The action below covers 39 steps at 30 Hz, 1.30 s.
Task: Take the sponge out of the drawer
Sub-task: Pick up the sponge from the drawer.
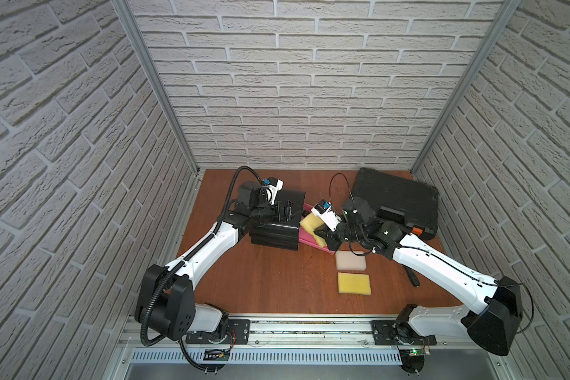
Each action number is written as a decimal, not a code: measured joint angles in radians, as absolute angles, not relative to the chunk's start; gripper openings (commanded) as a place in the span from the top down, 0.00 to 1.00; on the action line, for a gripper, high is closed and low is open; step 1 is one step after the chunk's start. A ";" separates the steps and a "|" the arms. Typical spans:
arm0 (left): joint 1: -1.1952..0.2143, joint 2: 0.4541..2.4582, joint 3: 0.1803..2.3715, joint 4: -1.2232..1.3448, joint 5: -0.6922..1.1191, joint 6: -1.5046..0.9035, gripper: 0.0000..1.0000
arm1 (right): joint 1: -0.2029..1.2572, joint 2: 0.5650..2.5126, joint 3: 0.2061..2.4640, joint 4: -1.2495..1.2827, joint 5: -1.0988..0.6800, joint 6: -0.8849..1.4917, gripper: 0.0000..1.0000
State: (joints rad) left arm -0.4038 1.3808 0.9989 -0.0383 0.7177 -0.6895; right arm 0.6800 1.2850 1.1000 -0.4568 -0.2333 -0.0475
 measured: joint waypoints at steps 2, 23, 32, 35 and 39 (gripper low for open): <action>-0.405 1.380 0.984 -0.007 0.757 -0.714 0.13 | 0.684 1.285 1.108 -0.471 -0.244 -0.059 0.97; -0.441 1.374 0.926 0.142 0.908 -0.823 0.25 | 0.696 1.345 1.264 -0.603 -0.292 -0.189 0.97; -0.472 1.377 0.926 0.149 0.923 -0.827 0.65 | 0.701 1.349 1.283 -0.649 -0.258 -0.228 0.97; -0.487 1.382 0.926 0.155 0.926 -0.829 0.82 | 0.702 1.354 1.283 -0.662 -0.242 -0.235 0.97; -0.497 1.383 0.926 0.157 0.918 -0.820 1.00 | 0.706 1.359 1.283 -0.673 -0.229 -0.237 0.96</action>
State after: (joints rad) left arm -0.4969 1.3830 0.9264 0.1566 0.9180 -0.8204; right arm 0.7055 1.3590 1.2827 -0.6731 -0.2291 -0.2375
